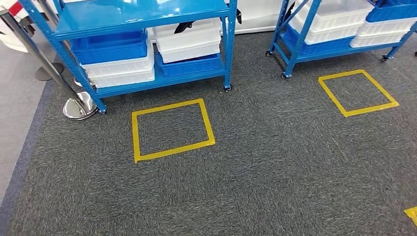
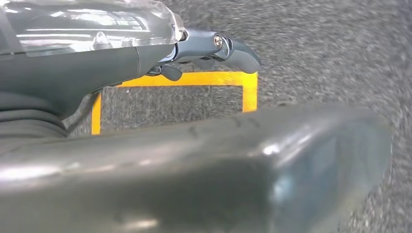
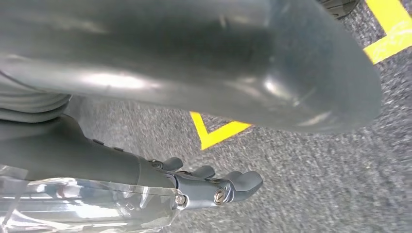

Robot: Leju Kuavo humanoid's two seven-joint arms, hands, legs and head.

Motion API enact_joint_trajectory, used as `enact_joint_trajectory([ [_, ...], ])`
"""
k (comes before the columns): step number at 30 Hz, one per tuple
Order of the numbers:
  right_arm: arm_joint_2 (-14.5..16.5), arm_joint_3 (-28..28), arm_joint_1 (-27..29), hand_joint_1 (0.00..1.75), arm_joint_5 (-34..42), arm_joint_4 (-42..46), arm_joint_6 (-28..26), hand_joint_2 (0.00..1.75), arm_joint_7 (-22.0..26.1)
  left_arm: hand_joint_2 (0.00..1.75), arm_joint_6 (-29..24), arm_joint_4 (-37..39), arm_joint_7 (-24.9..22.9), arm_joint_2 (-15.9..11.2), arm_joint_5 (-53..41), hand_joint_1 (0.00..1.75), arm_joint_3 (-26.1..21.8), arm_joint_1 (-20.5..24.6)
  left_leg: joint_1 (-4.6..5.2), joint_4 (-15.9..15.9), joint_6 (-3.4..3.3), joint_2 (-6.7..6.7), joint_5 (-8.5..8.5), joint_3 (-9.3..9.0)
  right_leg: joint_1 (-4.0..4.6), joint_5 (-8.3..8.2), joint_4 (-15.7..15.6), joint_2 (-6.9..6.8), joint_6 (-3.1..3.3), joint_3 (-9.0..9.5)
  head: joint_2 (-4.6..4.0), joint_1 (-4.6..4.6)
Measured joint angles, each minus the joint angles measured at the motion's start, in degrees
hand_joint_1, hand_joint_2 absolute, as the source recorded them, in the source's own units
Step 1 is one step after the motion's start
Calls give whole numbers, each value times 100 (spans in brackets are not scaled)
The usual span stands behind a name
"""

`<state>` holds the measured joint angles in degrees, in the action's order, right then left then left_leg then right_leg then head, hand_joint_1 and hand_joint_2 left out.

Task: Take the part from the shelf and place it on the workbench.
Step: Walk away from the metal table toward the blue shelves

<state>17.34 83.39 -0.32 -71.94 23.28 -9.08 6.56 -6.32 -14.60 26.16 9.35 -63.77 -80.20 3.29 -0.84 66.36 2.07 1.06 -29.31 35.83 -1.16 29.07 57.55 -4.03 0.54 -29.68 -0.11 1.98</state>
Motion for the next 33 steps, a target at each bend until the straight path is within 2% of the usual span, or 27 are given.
enact_joint_trajectory([
  [2, 3, 1, -2, 0, -20, 2, 1, 0, 5, 0, 6, 0, 3, 0, 15, 0, -1, 13, 34, -664, -58, 228, 232, -350, 28, 43, 9, -109, -58, 49, 0, -4],
  [3, 3, 2, -5, 0, -29, 6, 1, 0, 8, 0, 8, 0, 4, 0, 21, 0, -1, 18, 54, -808, -95, 293, 256, -415, 41, 59, 11, -157, -90, 67, 0, -9],
  [5, 4, 2, -22, 0, -42, 15, 1, 0, 10, 0, 9, 0, 5, 0, 32, 0, -1, 15, 75, -838, -169, 204, 250, -394, 46, 73, 5, -253, -157, 96, 0, -18],
  [6, 5, 2, -33, 0, -46, 21, 1, 0, 10, 0, 8, 0, 5, 1, 38, 0, -2, 5, 68, -856, -206, 145, 263, -398, 31, 92, 15, -245, -195, 111, 0, -18],
  [8, 7, 3, -47, 0, -52, 28, 1, 0, 11, 0, 7, -1, 5, 4, 47, 0, -3, -1, 46, -906, -283, 35, 301, -419, 4, 275, 245, -18, -250, 22, 0, -26],
  [10, 8, 5, -34, 0, -54, 33, 1, 0, 13, 0, 7, -1, 6, 7, 51, 0, -3, 15, 45, -921, -331, -73, 322, -418, -7, 634, 907, 283, -266, -315, 0, -37],
  [11, 8, 7, -27, 0, -54, 34, 1, 0, 13, 0, 7, -1, 7, 8, 50, 0, -3, 23, 50, -919, -343, -137, 327, -411, -8, 780, 1282, 344, -268, -518, 0, -41],
  [12, 8, 9, -17, 0, -54, 34, 1, 0, 13, 0, 7, -1, 7, 8, 47, 0, -3, 25, 56, -918, -347, -206, 328, -410, -7, 842, 1563, 370, -270, -680, 0, -41],
  [13, 8, 10, -10, 0, -54, 37, 1, 0, 13, 0, 8, -1, 6, 9, 45, 0, -3, 24, 60, -915, -347, -288, 326, -415, -7, 771, 1638, 381, -266, -753, 0, -42],
  [14, 8, 11, -5, 0, -54, 39, 1, 0, 13, 0, 10, 0, 6, 9, 49, 0, -3, 21, 61, -911, -343, -369, 324, -425, -8, 593, 1497, 396, -255, -725, -1, -42],
  [15, 8, 12, -2, 0, -55, 43, 1, 0, 13, 0, 16, -1, 7, 9, 54, 0, -4, 19, 61, -905, -336, -452, 319, -436, -8, 340, 1171, 440, -236, -608, -1, -42],
  [16, 8, 13, 0, 0, -56, 46, 2, 0, 13, 0, 31, -1, 11, 9, 61, 0, -4, 19, 58, -896, -323, -531, 311, -442, -10, 111, 770, 555, -207, -453, -1, -42],
  [17, 9, 15, 1, 0, -61, 50, 5, 0, 13, 0, 53, -1, 17, 9, 66, 0, -5, 23, 61, -880, -301, -599, 301, -436, -12, -31, 430, 683, -184, -320, -1, -41],
  [18, 11, 19, 3, 0, -67, 52, 9, 0, 13, 0, 75, -1, 25, 10, 72, 0, -5, 29, 59, -870, -270, -658, 297, -423, -10, -102, 205, 782, -163, -232, 0, -40],
  [19, 14, 24, 4, 0, -74, 56, 13, 0, 12, 0, 96, -1, 31, 10, 77, 0, -5, 33, 52, -866, -235, -710, 296, -405, -1, -96, 113, 840, -143, -198, 0, -40],
  [21, 19, 32, 0, 0, -91, 62, 21, 0, 7, 0, 122, 0, 38, 11, 88, 0, -5, 21, 35, -883, -154, -797, 302, -380, 9, -91, 80, 760, -90, -177, 0, -40],
  [22, 22, 34, -3, 0, -97, 66, 27, 0, 5, 0, 137, 0, 41, 11, 92, 0, -5, 10, 32, -862, -119, -742, 285, -371, 5, -99, 52, 707, -52, -157, 0, -39],
  [24, 29, 43, -3, 0, -99, 73, 52, 0, 5, 0, 181, 0, 49, 11, 105, 0, -7, 6, 39, -564, -70, -469, 94, -239, -14, -110, -8, 596, 26, -123, 0, -11],
  [25, 32, 51, 1, 0, -92, 78, 66, 0, 8, 0, 211, 0, 53, 11, 112, 0, -7, 15, 36, -247, -54, -310, -78, -87, -5, -101, -17, 540, 49, -115, 0, 2],
  [26, 32, 64, 5, 0, -84, 81, 79, 0, 10, 0, 242, 0, 57, 11, 116, 0, -8, 25, 31, 140, -38, -225, -266, 108, 3, -84, -18, 489, 67, -114, 0, 15],
  [27, 32, 80, 8, 0, -75, 84, 90, 0, 11, 0, 269, 0, 61, 11, 120, 0, -8, 30, 22, 494, -23, -189, -399, 285, 10, -63, -17, 443, 72, -109, 0, 16],
  [28, 32, 95, 9, 0, -68, 85, 92, 0, 13, 0, 289, 0, 64, 11, 122, 0, -8, 28, 15, 706, -12, -170, -432, 391, 14, -36, -16, 400, 71, -94, 0, 16],
  [29, 32, 109, 9, 0, -64, 85, 93, 0, 13, 0, 300, 0, 67, 11, 122, 0, -8, 18, 12, 700, -9, -158, -349, 382, 16, -7, -15, 368, 66, -66, 0, 16],
  [30, 33, 121, 9, 0, -61, 85, 93, 0, 13, 0, 304, -1, 69, 10, 124, 0, -10, 7, 10, 469, -17, -148, -173, 256, 17, 24, -15, 343, 55, -24, 0, 16],
  [31, 34, 129, 8, 0, -59, 85, 92, 0, 13, 0, 305, -1, 69, 10, 126, 0, -12, -1, 11, 77, -39, -133, 45, 46, 17, 55, -15, 320, 43, 26, 0, 16],
  [33, 44, 139, 3, 0, -58, 86, 92, 0, 14, 0, 306, -1, 71, 3, 128, 0, -18, 1, 46, -631, -105, -86, 248, -326, 32, 121, -15, 287, -9, 104, 0, 15],
])
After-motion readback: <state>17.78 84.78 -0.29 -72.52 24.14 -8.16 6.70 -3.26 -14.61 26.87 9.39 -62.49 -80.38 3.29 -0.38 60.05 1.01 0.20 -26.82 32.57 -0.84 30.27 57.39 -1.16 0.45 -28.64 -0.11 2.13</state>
